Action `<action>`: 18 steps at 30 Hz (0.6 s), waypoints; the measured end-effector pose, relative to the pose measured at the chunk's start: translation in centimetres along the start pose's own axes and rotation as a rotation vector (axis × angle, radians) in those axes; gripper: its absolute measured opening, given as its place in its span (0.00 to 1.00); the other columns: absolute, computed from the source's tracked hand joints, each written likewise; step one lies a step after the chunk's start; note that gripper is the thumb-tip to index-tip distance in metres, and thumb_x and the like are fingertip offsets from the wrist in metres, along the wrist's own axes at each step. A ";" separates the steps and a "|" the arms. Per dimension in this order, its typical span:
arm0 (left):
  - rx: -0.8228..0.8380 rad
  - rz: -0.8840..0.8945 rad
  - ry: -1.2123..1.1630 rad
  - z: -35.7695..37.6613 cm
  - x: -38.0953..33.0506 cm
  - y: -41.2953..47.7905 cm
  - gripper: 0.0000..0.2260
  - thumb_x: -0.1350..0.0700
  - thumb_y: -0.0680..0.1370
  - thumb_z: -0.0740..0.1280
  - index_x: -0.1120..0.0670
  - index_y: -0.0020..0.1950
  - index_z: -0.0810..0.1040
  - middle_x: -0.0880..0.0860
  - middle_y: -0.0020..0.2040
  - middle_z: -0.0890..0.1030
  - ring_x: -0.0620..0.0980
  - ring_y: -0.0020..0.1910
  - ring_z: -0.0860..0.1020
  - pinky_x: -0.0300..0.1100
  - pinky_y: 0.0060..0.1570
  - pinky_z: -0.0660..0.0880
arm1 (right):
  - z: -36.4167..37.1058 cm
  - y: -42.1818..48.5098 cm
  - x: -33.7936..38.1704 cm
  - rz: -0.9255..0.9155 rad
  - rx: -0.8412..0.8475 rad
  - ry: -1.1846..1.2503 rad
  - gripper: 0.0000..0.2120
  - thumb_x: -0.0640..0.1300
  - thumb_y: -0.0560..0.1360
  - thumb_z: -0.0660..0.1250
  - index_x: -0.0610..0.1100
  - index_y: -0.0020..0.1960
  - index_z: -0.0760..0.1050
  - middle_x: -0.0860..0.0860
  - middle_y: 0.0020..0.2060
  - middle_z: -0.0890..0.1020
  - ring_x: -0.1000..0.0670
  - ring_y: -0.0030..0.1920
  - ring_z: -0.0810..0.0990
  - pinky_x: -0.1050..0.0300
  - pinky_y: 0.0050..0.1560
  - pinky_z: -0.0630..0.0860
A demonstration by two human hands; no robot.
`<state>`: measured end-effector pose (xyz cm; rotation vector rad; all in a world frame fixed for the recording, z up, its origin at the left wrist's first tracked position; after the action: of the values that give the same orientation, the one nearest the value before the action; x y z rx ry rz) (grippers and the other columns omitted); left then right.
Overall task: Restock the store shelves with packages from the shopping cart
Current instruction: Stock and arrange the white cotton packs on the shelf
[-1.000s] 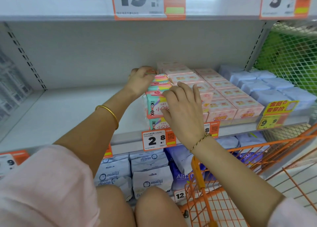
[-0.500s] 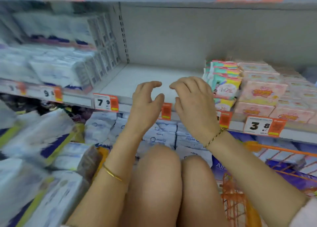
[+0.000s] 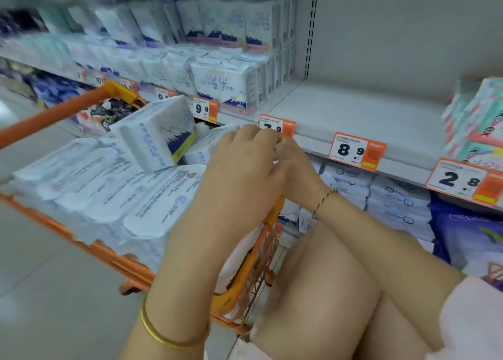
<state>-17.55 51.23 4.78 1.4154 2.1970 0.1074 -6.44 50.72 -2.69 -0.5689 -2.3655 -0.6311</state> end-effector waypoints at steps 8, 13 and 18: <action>-0.145 -0.190 0.156 -9.4 5.4 0.3 0.21 0.47 0.78 0.61 0.52 0.69 0.69 0.55 0.67 0.68 0.56 0.68 0.63 0.49 0.63 0.62 | -0.2 2.0 5.1 -0.027 -0.110 0.079 0.19 0.45 0.78 0.61 0.42 0.67 0.67 0.46 0.62 0.70 0.48 0.62 0.69 0.57 0.64 0.67; 0.091 -0.477 0.392 -10.5 11.2 4.1 0.35 0.32 0.75 0.52 0.54 0.74 0.61 0.61 0.72 0.63 0.64 0.71 0.59 0.60 0.68 0.59 | 0.2 2.5 6.3 -0.071 -0.087 0.029 0.19 0.44 0.78 0.60 0.42 0.68 0.66 0.45 0.64 0.69 0.48 0.64 0.68 0.59 0.63 0.65; 0.433 -0.507 0.530 -8.5 13.0 6.2 0.39 0.26 0.70 0.53 0.52 0.70 0.67 0.57 0.67 0.72 0.61 0.63 0.71 0.57 0.65 0.66 | 0.3 2.2 6.1 -0.074 -0.053 0.017 0.18 0.43 0.79 0.59 0.41 0.68 0.66 0.45 0.63 0.69 0.49 0.63 0.69 0.61 0.61 0.64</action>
<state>-20.46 67.03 9.23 1.0572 3.1039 -0.2102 -9.78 54.14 1.78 -0.4985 -2.3690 -0.7314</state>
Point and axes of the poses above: each hand's wrist, its own y-axis towards the middle knuckle, its own z-axis out of the palm, x = y × z, the point moved 6 cm from there along y, towards the middle knuckle
